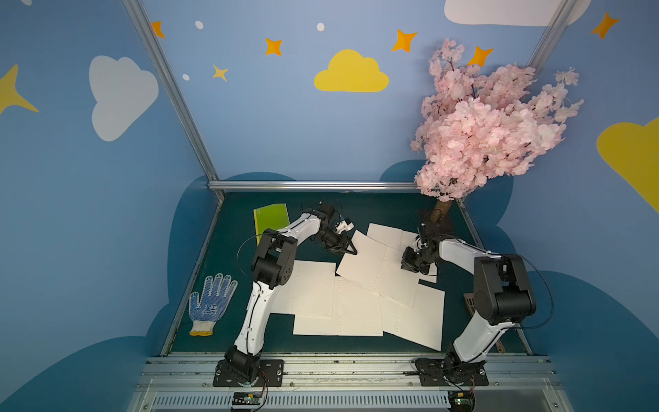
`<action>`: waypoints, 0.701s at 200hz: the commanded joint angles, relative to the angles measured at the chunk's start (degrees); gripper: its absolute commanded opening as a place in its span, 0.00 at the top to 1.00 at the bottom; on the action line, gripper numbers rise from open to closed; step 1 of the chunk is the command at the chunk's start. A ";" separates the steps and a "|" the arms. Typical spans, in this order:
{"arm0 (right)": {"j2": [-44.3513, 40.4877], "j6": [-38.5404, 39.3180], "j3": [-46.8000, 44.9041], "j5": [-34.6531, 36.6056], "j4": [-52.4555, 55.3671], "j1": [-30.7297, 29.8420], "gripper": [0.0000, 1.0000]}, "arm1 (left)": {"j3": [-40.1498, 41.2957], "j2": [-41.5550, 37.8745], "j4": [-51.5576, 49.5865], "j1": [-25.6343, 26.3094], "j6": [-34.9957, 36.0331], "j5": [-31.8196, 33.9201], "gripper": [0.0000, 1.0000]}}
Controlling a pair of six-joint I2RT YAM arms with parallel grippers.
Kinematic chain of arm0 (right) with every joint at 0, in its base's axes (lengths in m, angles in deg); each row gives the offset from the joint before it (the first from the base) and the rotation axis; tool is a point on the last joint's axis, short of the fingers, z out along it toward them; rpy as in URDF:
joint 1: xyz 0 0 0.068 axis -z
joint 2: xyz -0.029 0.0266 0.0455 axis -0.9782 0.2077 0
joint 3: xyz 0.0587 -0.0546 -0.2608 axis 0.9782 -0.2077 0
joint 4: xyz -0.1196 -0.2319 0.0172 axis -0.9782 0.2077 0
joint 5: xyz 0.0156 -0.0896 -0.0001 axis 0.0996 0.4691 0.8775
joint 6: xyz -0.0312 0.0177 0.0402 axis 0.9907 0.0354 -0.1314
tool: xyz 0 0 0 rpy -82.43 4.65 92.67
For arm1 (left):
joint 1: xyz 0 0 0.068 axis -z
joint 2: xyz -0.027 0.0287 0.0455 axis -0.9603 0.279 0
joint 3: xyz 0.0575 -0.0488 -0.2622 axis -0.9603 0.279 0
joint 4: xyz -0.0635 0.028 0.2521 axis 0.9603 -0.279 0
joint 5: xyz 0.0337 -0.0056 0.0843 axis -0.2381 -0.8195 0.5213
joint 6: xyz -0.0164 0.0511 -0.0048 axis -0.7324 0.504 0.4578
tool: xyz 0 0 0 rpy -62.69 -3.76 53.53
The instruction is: Close the notebook
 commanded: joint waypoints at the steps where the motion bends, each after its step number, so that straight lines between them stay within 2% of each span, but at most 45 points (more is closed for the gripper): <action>1: -0.57 -0.16 -0.82 0.41 0.27 -0.19 0.91 | 0.98 -0.76 -0.03 0.05 0.49 0.00 0.69; 33: -1.43 -0.01 -0.88 0.76 0.44 -0.28 0.91 | 2.21 -1.82 1.08 -0.02 -0.30 1.55 0.82; 70: -2.95 0.56 -0.68 1.44 1.18 -0.34 0.91 | 4.09 -3.23 2.79 -0.04 -1.52 2.15 0.92; 140: -5.31 1.44 -0.10 2.34 2.92 -0.46 0.91 | 7.45 -7.98 3.46 -1.11 -2.50 4.05 0.97</action>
